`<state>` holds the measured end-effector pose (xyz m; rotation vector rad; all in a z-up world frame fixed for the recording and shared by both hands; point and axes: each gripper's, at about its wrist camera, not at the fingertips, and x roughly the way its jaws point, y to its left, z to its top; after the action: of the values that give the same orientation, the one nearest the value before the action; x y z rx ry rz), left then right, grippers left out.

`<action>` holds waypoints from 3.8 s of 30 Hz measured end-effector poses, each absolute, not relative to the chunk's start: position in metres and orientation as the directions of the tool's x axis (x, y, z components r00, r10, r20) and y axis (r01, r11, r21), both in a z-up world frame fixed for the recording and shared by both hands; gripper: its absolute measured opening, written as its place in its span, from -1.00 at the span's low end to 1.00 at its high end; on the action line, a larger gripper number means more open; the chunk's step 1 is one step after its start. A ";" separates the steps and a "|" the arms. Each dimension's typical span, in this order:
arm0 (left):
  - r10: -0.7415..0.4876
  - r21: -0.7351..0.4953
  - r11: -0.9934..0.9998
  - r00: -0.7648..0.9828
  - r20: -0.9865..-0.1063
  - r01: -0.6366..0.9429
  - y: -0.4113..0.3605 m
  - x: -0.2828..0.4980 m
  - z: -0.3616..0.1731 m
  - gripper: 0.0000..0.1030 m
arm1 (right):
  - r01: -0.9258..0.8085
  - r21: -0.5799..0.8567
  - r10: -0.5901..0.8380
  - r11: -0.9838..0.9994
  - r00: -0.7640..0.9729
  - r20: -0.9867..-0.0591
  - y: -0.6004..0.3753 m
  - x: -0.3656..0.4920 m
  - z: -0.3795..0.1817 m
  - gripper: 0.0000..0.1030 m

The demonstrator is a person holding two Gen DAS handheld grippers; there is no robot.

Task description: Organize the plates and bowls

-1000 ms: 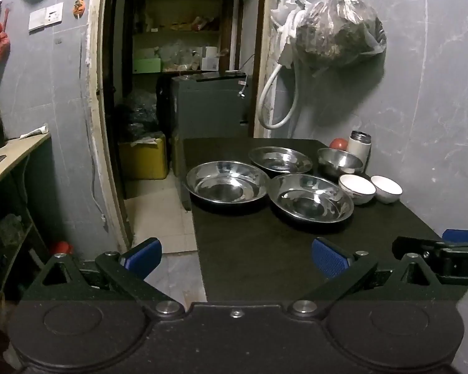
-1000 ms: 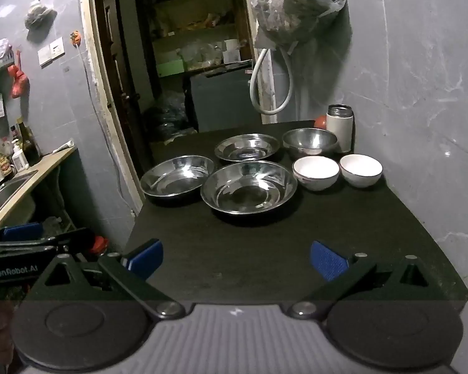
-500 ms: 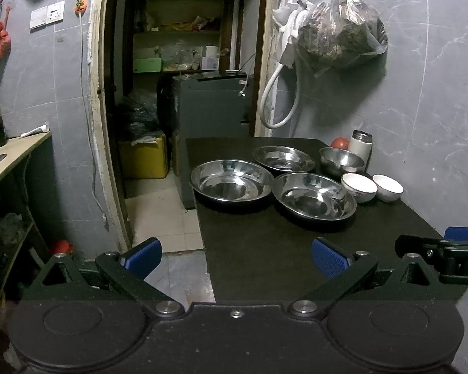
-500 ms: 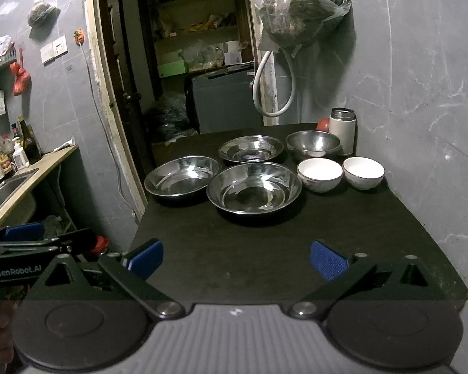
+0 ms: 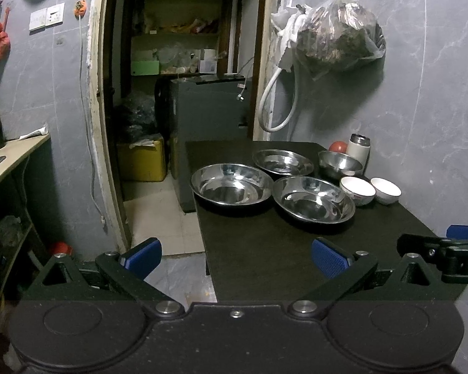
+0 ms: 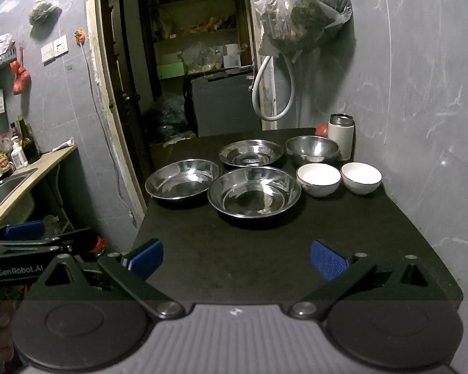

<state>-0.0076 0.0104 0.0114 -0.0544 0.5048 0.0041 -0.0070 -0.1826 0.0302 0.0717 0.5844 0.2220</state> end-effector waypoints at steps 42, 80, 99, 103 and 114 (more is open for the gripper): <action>0.009 -0.054 0.998 0.861 -0.509 -0.042 0.011 0.016 -0.003 0.98 | -0.214 0.127 0.248 0.968 0.789 -0.562 -0.180 0.011 0.022 1.00; 0.067 -0.012 0.995 0.739 -0.670 -0.101 0.081 0.223 -0.011 0.98 | -0.259 0.241 0.354 0.935 0.700 -0.620 -0.160 0.155 -0.016 1.00; -0.323 -0.132 0.934 0.621 -0.714 0.333 0.128 0.376 -0.044 0.95 | -0.150 0.365 0.373 0.919 0.629 -0.682 -0.075 0.208 -0.025 0.96; -0.360 -0.130 0.908 0.583 -0.728 0.398 0.124 0.384 -0.050 0.93 | -0.124 0.404 0.392 0.906 0.603 -0.695 -0.070 0.214 -0.035 0.80; -0.394 -0.127 0.874 0.531 -0.751 0.468 0.116 0.390 -0.062 0.58 | -0.071 0.447 0.398 0.892 0.592 -0.701 -0.067 0.227 -0.045 0.66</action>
<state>0.3904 0.1163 -0.0624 0.0936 0.8707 -0.5152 0.2266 -0.0667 -0.0453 0.3969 0.9011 0.2809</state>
